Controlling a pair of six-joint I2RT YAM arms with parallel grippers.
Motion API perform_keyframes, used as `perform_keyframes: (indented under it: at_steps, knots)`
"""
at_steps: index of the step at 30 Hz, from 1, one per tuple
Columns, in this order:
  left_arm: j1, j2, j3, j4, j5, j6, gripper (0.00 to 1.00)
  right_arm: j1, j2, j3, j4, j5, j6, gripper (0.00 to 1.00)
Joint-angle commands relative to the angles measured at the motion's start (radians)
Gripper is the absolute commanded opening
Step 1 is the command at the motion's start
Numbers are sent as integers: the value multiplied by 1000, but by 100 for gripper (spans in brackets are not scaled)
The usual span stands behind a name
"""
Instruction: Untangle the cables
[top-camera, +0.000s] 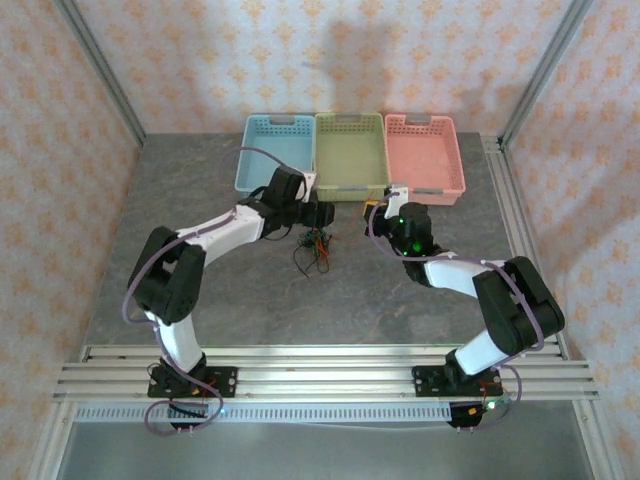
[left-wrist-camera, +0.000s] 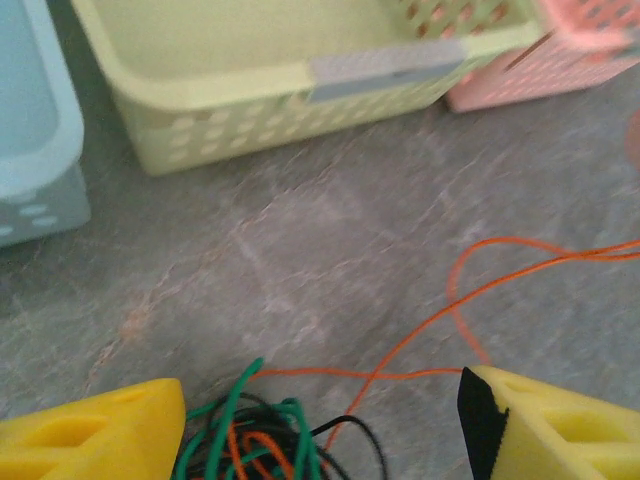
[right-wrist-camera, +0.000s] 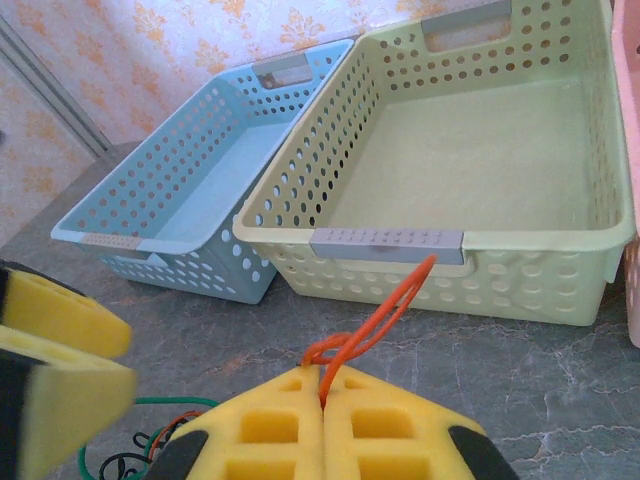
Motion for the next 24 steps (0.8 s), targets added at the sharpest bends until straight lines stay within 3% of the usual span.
perform_keyframes:
  at_steps: [1, 8, 14, 17, 19, 22, 24]
  knots:
    - [1, 28, 63, -207, -53, 33, 73, 2, 1, 11, 30, -7, 3, 0]
    - [-2, 113, 111, -250, -63, 39, 70, 2, 6, 17, 22, -3, 1, 0]
    - [-3, 159, 135, -257, -25, 48, 42, 2, 8, 20, 16, -2, 1, 0]
    - [1, 129, 107, -231, -59, 38, 14, 3, 10, 23, 10, 6, 0, 0]
    - [15, 91, 65, -199, -106, 15, 0, 2, 9, 27, -8, 33, -1, 0]
    - [73, -38, -72, -68, -173, -63, 0, 3, -3, 25, -35, 95, -7, 0]
    - [140, -115, -180, 40, -156, -134, 0, 2, -14, 20, -57, 163, -10, 0]
